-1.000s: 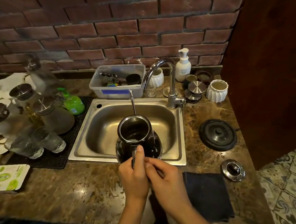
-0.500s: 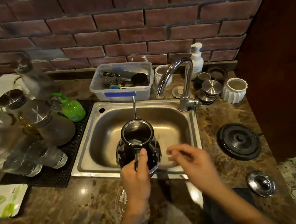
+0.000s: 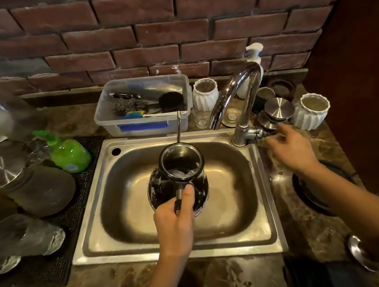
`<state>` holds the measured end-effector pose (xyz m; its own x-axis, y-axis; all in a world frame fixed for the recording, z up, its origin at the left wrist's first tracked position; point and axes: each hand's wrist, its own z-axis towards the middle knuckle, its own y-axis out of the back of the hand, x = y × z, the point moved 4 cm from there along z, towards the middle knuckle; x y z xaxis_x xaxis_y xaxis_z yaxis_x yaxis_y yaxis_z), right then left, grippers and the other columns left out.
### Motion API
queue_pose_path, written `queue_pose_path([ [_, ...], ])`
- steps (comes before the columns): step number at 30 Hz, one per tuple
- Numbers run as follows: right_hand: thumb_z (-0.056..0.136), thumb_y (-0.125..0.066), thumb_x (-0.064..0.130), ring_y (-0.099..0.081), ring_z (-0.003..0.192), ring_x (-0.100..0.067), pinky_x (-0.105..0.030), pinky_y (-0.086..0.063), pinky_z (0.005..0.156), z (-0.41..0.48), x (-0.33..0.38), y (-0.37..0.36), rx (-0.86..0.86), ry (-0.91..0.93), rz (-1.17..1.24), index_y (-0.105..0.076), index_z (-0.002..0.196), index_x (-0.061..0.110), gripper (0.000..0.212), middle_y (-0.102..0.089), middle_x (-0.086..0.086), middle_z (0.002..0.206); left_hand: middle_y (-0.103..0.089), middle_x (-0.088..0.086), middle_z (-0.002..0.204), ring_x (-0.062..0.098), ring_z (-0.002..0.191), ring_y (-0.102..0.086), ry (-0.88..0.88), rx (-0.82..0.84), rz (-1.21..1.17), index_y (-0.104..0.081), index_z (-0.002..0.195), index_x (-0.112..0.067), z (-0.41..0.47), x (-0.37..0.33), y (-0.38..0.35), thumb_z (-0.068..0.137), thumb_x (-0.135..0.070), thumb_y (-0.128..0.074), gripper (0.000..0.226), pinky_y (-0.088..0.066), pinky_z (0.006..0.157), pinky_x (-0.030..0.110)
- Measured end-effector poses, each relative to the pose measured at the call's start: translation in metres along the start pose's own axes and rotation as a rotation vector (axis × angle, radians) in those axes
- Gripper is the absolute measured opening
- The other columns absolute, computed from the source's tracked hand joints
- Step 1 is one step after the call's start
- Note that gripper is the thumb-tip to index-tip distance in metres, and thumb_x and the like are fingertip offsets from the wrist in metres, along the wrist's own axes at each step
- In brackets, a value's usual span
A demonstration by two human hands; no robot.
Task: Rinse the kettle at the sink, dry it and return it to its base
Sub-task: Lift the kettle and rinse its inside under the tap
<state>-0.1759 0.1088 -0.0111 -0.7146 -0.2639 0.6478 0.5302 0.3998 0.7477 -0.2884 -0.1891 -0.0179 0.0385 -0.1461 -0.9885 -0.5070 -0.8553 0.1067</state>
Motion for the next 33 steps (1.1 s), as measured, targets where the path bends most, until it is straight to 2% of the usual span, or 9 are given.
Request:
queue_pose_path([
  [7,0.103,-0.052,0.037,-0.060,0.127,-0.039,-0.047,-0.046,0.109,0.036,-0.001,-0.016,0.071,0.000,-0.029,-0.064,0.138,0.016,0.042,-0.071,-0.015,0.131,-0.043,-0.010,0.042,0.006,0.042,-0.039,0.001,0.030,-0.029,-0.052,0.046,-0.027,0.013,0.007,-0.021,0.073,-0.085,-0.055,0.064,-0.033,0.047,0.021],
  [9,0.102,-0.055,0.032,-0.059,0.129,-0.038,-0.048,-0.045,0.112,0.042,-0.008,-0.020,0.079,-0.026,-0.001,-0.065,0.137,0.017,0.040,-0.072,-0.013,0.129,-0.054,-0.010,0.044,0.005,0.046,-0.053,-0.004,-0.010,0.048,-0.059,0.047,-0.027,0.017,0.010,-0.027,0.075,-0.078,-0.056,0.058,-0.041,0.050,0.018],
  [12,0.101,-0.055,0.025,-0.062,0.122,-0.039,-0.050,-0.048,0.109,0.048,-0.019,-0.026,0.104,-0.042,-0.010,-0.065,0.137,0.019,0.038,-0.073,-0.015,0.122,-0.073,-0.005,0.061,0.004,0.068,-0.071,0.031,-0.046,0.039,-0.071,0.060,-0.024,0.024,0.016,-0.033,0.077,-0.072,-0.057,0.053,-0.053,0.062,0.014],
  [16,0.101,-0.057,0.025,-0.070,0.102,-0.030,-0.050,-0.056,0.099,0.055,-0.026,-0.025,0.100,-0.009,0.037,-0.069,0.132,0.022,0.033,-0.076,-0.011,0.106,-0.075,-0.008,0.066,0.001,0.073,-0.072,0.008,-0.054,0.093,-0.075,0.068,-0.027,0.029,0.013,-0.040,0.079,-0.069,-0.056,0.047,-0.053,0.063,0.014],
  [20,0.100,-0.060,0.026,-0.068,0.113,-0.032,-0.051,-0.053,0.104,0.058,-0.033,-0.025,0.115,0.007,0.078,-0.065,0.137,0.021,0.037,-0.075,-0.011,0.118,-0.076,-0.011,0.067,0.000,0.075,-0.072,0.004,-0.055,0.112,-0.076,0.070,-0.029,0.030,0.009,-0.044,0.079,-0.067,-0.056,0.044,-0.053,0.068,0.018],
  [24,0.099,-0.062,0.024,-0.070,0.111,-0.026,-0.050,-0.053,0.106,0.063,-0.038,-0.028,0.133,-0.008,0.156,-0.065,0.136,0.019,0.038,-0.077,-0.006,0.115,-0.072,-0.009,0.057,0.002,0.066,-0.070,-0.025,-0.047,0.115,-0.071,0.059,-0.025,0.027,0.004,-0.046,0.082,-0.066,-0.055,0.049,-0.050,0.060,0.010],
  [29,0.101,-0.061,0.018,-0.075,0.099,-0.019,-0.046,-0.056,0.102,0.066,-0.044,-0.031,0.148,-0.042,0.267,-0.064,0.137,0.015,0.036,-0.078,-0.002,0.103,-0.048,-0.017,0.036,-0.004,0.040,-0.049,-0.077,-0.022,0.134,-0.055,0.038,-0.031,0.021,-0.002,-0.051,0.096,-0.046,-0.056,0.060,-0.036,0.048,0.003],
  [31,0.102,-0.058,0.010,-0.074,0.100,-0.020,-0.045,-0.057,0.101,0.067,-0.048,-0.034,0.186,-0.092,0.394,-0.061,0.140,0.009,0.037,-0.074,-0.008,0.111,-0.044,-0.015,0.034,-0.002,0.038,-0.046,-0.072,-0.024,0.126,-0.052,0.036,-0.029,0.019,-0.004,-0.052,0.093,-0.052,-0.054,0.061,-0.035,0.047,0.004],
  [33,0.104,-0.054,0.004,-0.073,0.100,-0.022,-0.036,-0.061,0.093,0.067,-0.051,-0.035,0.223,-0.150,0.545,-0.057,0.142,0.004,0.038,-0.070,-0.010,0.113,-0.042,-0.012,0.034,0.000,0.037,-0.043,-0.052,-0.029,0.108,-0.049,0.037,-0.026,0.017,-0.005,-0.053,0.089,-0.060,-0.053,0.062,-0.035,0.045,0.007],
])
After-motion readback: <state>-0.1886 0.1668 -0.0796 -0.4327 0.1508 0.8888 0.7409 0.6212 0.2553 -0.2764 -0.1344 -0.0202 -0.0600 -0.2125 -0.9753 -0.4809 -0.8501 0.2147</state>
